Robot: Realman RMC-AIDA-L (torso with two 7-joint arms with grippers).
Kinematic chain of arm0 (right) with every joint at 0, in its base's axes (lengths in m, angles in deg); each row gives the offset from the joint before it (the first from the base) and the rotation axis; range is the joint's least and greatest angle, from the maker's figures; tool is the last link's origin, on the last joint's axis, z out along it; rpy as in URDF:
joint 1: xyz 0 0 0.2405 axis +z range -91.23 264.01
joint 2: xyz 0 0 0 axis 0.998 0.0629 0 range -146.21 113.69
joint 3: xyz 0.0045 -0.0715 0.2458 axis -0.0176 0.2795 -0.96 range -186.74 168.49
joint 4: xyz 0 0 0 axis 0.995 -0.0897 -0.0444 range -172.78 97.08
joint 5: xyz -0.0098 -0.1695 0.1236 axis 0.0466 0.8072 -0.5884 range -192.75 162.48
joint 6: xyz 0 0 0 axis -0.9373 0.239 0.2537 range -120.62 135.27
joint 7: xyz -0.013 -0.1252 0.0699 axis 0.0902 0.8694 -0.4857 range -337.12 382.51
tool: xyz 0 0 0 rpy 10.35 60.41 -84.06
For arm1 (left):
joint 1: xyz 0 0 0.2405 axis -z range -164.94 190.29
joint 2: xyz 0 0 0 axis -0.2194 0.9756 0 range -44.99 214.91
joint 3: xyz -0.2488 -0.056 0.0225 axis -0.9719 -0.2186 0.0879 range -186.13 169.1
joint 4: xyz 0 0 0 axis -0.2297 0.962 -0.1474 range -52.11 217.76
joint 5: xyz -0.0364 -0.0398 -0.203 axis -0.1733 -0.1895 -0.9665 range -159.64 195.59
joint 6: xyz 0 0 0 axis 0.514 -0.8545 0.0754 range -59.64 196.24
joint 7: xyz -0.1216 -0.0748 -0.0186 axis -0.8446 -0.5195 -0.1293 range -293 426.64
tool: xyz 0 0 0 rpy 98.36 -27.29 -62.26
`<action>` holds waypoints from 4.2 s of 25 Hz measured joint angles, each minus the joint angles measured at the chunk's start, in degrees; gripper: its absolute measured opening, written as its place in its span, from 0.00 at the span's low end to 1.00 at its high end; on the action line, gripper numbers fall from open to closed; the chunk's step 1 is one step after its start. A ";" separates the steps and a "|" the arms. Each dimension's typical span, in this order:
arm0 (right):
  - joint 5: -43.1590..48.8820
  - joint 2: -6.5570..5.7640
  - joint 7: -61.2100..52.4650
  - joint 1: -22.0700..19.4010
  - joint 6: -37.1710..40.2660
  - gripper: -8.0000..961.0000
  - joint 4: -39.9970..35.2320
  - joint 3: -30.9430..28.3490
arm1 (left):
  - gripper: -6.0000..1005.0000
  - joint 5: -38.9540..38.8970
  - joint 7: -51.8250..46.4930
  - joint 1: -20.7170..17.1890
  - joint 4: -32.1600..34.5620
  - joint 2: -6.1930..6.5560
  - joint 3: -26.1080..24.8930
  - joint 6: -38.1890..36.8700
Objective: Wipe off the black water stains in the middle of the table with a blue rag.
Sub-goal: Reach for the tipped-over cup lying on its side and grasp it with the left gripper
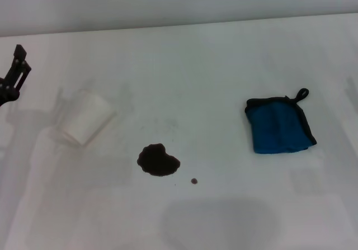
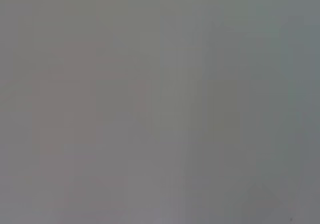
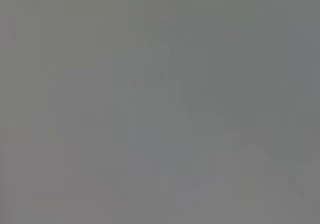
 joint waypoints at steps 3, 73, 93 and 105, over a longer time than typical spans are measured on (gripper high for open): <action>0.00 0.00 0.00 -0.15 -0.03 0.91 0.03 0.00 | 0.87 0.00 0.18 0.03 0.05 0.00 0.06 -0.14; 0.15 0.08 -0.61 0.31 3.26 0.91 0.25 -1.40 | 0.87 88.88 -95.72 48.88 -59.32 12.31 10.29 -22.98; 0.36 0.09 -0.69 0.07 3.18 0.91 0.45 -1.42 | 0.87 93.94 -97.18 46.61 -58.71 1.32 10.17 -11.50; 0.26 0.09 -0.70 0.03 3.32 0.91 0.63 -1.40 | 0.87 88.36 -96.19 43.23 -52.36 0.84 10.13 -5.92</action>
